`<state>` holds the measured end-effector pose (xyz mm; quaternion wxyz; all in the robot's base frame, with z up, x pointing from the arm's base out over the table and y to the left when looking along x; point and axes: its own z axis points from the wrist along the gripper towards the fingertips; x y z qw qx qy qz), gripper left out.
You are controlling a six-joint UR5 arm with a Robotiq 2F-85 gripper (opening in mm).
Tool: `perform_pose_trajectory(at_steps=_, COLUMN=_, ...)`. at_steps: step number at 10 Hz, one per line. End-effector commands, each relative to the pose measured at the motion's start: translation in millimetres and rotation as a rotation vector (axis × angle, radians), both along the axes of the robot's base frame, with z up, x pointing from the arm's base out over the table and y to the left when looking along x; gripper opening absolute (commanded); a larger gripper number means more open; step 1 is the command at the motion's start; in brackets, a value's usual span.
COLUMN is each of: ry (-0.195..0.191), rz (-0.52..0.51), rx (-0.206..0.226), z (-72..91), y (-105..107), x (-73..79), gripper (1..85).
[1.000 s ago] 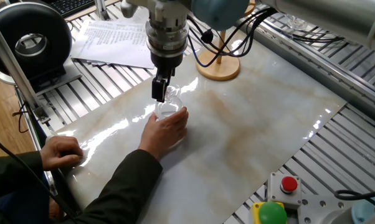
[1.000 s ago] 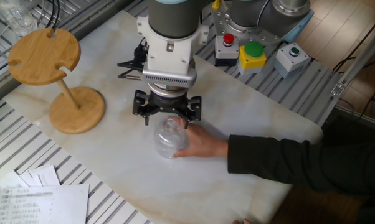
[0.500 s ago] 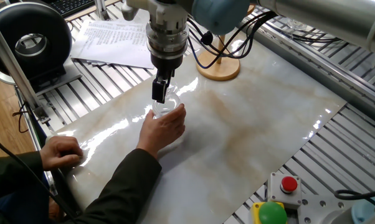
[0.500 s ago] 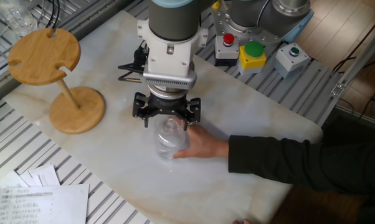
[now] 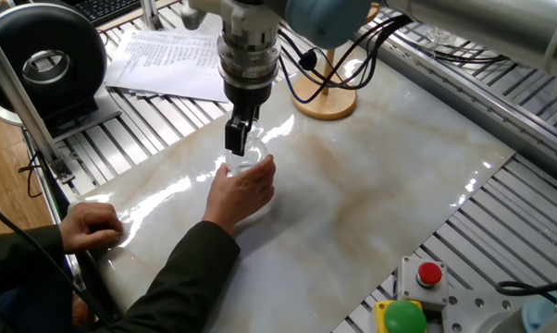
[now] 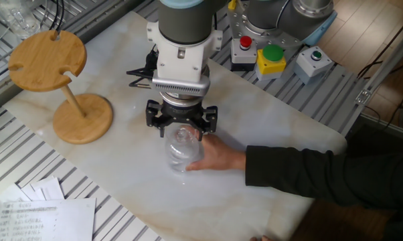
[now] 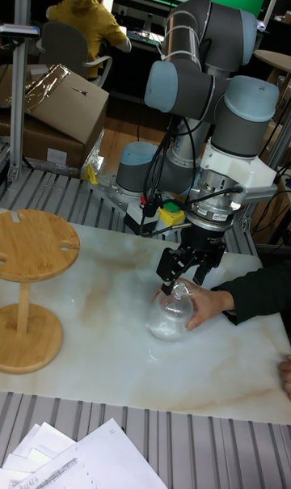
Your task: Put the glass cup onto the shelf
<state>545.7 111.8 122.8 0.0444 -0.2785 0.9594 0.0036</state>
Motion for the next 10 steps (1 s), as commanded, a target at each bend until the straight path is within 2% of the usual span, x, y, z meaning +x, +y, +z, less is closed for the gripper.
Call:
perform_pose_trajectory(at_steps=1, ry=0.023, rz=-0.027, rx=0.027, z=5.5, y=7.6, x=-2.3, gripper=72.0)
perform_pose_trajectory(at_steps=4, ry=0.034, rz=-0.024, rx=0.029, z=7.9, y=5.6, x=-3.3, gripper=66.3)
perform_pose_trajectory(at_steps=5, ry=0.037, rz=-0.025, rx=0.022, z=8.1, y=3.1, x=-3.8, gripper=58.3)
perform_pose_trajectory(at_steps=6, ry=0.043, rz=-0.042, rx=0.001, z=8.2, y=-2.7, x=-4.9, gripper=39.0)
perform_pose_trajectory(at_steps=7, ry=0.045, rz=-0.064, rx=-0.010, z=8.7, y=-5.4, x=-4.8, gripper=23.7)
perform_pose_trajectory(at_steps=9, ry=0.057, rz=-0.102, rx=-0.001, z=11.4, y=-1.7, x=-5.5, gripper=5.3)
perform_pose_trajectory(at_steps=10, ry=0.057, rz=-0.107, rx=-0.004, z=14.4, y=-1.7, x=-4.9, gripper=1.0)
